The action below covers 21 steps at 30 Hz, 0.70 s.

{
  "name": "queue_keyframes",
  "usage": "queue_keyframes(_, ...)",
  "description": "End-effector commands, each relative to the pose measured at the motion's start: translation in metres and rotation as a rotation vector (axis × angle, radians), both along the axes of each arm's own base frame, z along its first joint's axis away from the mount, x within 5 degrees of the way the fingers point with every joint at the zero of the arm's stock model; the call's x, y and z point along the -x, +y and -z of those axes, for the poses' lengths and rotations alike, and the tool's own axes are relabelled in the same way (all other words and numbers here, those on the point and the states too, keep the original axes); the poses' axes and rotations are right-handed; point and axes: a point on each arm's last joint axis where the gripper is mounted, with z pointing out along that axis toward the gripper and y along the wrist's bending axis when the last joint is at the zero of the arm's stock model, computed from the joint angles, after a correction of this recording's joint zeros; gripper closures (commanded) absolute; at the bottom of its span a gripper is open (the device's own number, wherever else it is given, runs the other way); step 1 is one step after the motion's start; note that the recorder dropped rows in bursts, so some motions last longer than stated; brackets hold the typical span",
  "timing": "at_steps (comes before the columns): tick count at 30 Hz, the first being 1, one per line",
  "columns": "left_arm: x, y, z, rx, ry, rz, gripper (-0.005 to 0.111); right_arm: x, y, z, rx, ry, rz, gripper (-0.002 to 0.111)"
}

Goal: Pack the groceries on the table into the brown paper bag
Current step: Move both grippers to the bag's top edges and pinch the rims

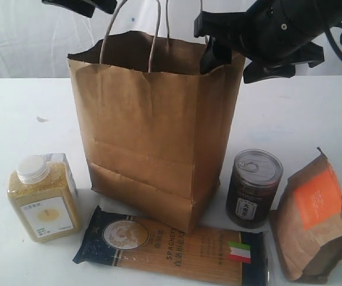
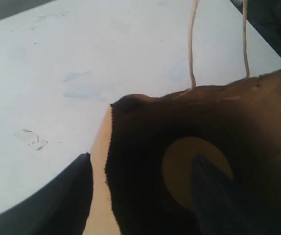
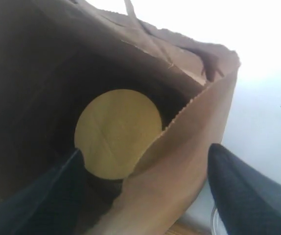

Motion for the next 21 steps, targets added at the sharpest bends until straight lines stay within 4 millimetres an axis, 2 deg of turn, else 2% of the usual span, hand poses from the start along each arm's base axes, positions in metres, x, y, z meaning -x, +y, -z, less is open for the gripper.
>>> queue_keyframes(1,-0.002,-0.008,0.016,-0.034,0.029,0.051,0.045,0.000,-0.003,-0.001,0.026,-0.006,-0.010,0.043)
queue_keyframes(3,-0.004,-0.005,0.019,-0.082,0.019,0.033,0.045,0.000,-0.003,-0.001,0.031,-0.009,-0.016,0.043)
queue_keyframes(12,-0.007,-0.005,0.021,-0.087,0.016,0.026,0.045,0.000,-0.003,-0.001,0.037,-0.014,-0.024,0.043)
queue_keyframes(21,-0.017,-0.010,0.042,-0.089,0.096,0.047,0.046,0.000,-0.003,0.001,0.045,0.005,-0.028,0.043)
